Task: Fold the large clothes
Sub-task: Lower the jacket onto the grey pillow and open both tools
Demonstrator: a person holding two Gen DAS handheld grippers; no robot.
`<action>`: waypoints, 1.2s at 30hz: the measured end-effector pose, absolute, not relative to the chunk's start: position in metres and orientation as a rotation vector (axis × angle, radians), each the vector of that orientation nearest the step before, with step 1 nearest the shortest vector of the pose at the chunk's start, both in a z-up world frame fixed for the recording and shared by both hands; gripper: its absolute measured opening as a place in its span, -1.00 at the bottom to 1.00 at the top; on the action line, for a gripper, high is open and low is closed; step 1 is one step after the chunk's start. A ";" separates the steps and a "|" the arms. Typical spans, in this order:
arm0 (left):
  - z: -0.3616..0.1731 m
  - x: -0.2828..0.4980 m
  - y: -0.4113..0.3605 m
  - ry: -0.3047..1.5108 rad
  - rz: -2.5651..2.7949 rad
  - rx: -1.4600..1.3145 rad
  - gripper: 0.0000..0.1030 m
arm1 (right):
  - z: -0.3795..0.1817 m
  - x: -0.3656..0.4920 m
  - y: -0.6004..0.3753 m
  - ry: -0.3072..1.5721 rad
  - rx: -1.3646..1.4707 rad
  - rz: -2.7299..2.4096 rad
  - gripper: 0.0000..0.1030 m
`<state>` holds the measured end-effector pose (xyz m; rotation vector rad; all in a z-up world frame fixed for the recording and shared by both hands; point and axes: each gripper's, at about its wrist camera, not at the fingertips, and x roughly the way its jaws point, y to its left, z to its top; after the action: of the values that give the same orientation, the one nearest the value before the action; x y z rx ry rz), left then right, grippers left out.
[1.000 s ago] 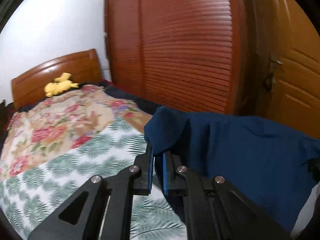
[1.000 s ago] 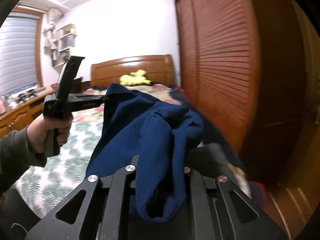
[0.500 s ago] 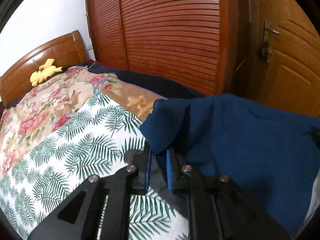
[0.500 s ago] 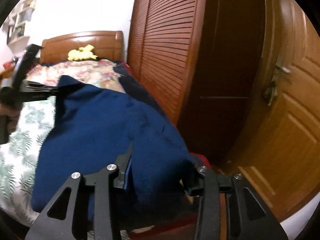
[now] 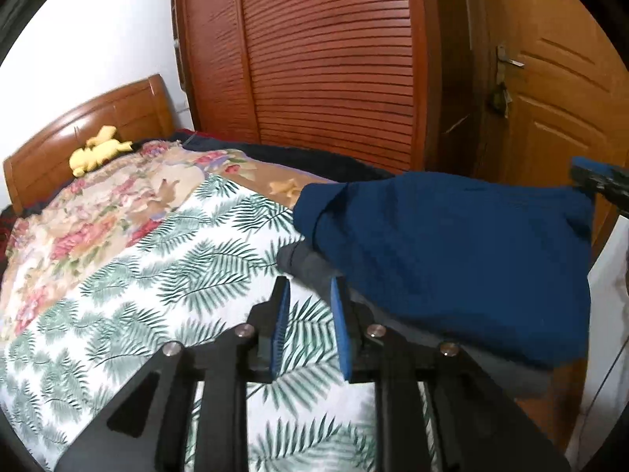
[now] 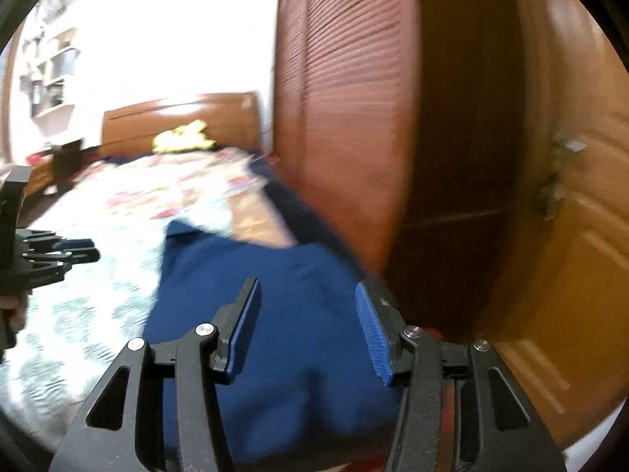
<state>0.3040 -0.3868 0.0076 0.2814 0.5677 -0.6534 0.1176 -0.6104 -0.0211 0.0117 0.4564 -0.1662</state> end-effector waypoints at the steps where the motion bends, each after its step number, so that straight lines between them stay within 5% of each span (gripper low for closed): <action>1: 0.008 0.296 -0.381 0.559 -0.655 0.286 -0.59 | -0.027 0.123 -0.613 0.482 0.037 -0.146 -0.02; 11: 0.021 0.224 -0.315 0.518 -0.714 0.210 -0.36 | -0.094 0.152 -0.636 0.694 0.043 -0.248 -0.01; 23: 0.043 0.173 -0.239 0.462 -0.650 0.183 -0.20 | -0.035 0.119 -0.556 0.550 -0.002 -0.238 -0.01; 36: 0.029 0.126 -0.144 0.524 -0.361 0.137 -0.18 | -0.026 0.101 -0.406 0.474 0.047 0.049 0.23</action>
<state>0.1265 -0.1438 0.0291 0.1370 0.5239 -0.3610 0.1013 -0.4064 -0.0257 0.0474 0.4737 0.0488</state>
